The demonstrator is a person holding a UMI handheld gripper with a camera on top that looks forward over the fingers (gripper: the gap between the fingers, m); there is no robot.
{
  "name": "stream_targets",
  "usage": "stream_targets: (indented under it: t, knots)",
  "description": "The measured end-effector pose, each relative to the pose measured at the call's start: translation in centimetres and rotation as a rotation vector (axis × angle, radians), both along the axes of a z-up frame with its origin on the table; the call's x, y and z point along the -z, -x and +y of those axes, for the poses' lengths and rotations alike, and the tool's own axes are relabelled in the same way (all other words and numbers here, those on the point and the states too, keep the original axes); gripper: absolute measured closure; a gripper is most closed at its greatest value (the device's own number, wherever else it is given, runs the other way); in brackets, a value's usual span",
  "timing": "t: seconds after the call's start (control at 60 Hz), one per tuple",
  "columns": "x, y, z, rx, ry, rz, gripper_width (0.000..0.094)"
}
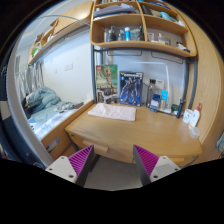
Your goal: Fold towel
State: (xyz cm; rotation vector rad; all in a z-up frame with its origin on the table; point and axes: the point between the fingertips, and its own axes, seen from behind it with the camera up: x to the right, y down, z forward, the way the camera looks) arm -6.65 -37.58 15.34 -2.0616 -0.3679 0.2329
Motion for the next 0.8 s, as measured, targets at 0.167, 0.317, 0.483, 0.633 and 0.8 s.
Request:
stream_targets:
  t: [0.167,0.317,0.483,0.633,0.8]
  knots:
    - [4.4,3.1,3.3,-0.002,0.077,-0.034,0.0152]
    - [8.5,8.7,8.3,-0.017,0.151,-0.056,0.0153]
    - [11.0,17.2,16.3,-0.022,0.192,-0.079,0.015]
    - [11.8,23.8,25.3,0.017,0.194,-0.089,0.0139]
    - [12.6,28.9,35.6,0.077,0.193,-0.085,0.0139]
